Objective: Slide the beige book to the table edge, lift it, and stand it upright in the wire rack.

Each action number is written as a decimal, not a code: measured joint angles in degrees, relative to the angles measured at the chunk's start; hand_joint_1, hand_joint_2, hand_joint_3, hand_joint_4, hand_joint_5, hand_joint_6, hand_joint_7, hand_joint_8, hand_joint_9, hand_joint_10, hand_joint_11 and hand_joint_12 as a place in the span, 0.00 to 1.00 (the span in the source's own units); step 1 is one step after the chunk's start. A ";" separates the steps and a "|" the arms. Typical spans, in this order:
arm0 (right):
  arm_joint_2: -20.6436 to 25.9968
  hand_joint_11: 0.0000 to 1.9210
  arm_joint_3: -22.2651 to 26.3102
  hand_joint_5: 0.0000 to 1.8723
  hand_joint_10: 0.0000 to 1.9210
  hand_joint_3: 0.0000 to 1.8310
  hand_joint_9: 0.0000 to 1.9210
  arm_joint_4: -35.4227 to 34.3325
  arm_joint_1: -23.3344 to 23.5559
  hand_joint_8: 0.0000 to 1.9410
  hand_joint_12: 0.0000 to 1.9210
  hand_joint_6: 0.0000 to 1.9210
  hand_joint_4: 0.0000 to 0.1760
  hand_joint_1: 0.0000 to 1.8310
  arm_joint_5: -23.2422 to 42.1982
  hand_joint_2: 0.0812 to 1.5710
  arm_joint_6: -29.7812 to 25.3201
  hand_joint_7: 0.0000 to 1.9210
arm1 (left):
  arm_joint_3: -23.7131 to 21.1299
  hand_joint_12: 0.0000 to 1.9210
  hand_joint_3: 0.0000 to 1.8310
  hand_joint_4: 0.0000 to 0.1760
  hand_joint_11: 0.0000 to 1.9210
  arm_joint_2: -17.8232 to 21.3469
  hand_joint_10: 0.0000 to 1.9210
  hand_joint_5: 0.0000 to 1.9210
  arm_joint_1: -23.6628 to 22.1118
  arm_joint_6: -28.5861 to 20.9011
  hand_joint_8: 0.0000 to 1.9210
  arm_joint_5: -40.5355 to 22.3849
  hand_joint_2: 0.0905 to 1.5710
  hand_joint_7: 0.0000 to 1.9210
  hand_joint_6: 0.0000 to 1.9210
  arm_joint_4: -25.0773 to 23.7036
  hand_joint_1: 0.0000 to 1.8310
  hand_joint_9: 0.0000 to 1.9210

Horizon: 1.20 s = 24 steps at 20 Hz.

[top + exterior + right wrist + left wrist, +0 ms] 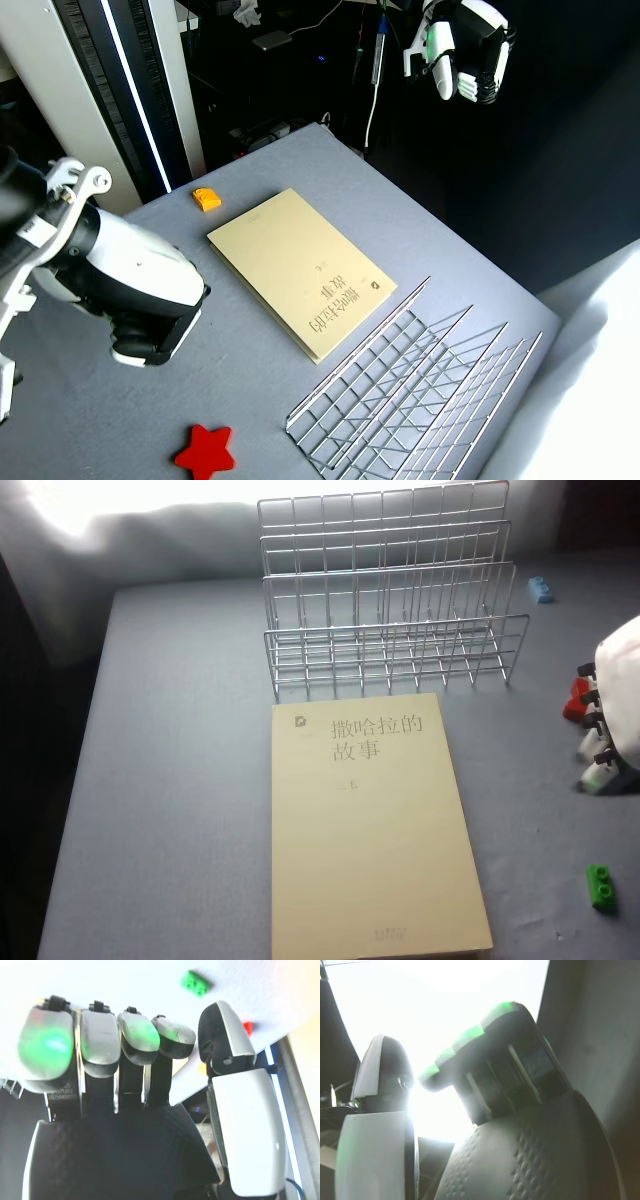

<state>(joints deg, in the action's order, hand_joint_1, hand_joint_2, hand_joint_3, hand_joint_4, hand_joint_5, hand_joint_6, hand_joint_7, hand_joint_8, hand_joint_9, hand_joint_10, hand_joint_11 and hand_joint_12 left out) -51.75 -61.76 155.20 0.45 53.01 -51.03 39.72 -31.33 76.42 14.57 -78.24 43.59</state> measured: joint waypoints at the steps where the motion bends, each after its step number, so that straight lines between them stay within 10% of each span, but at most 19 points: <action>1: -0.09 0.00 0.00 0.14 0.00 0.00 0.16 -0.04 0.00 0.00 0.44 0.00 0.00 0.08 0.26 0.67 -0.11 0.16 | -0.22 0.26 0.00 0.00 0.00 0.00 0.00 0.13 0.00 -0.04 0.00 0.79 0.67 0.13 0.00 0.11 0.11 0.10; 24: -12.79 0.00 -6.84 0.13 0.00 0.00 0.16 -1.16 -6.49 0.00 0.40 0.00 0.00 0.09 -2.51 0.69 -3.48 0.15 | 5.31 0.23 0.00 0.00 0.00 -2.03 0.00 0.11 4.33 -10.01 0.00 20.92 0.69 0.11 0.00 3.48 0.09 0.09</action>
<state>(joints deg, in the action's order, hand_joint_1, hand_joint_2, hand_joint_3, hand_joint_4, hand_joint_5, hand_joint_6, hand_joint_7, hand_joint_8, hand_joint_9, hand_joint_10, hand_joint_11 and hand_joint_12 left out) -64.53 -68.60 154.04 -6.04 50.50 -54.50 45.04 -33.36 80.75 4.56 -57.32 47.07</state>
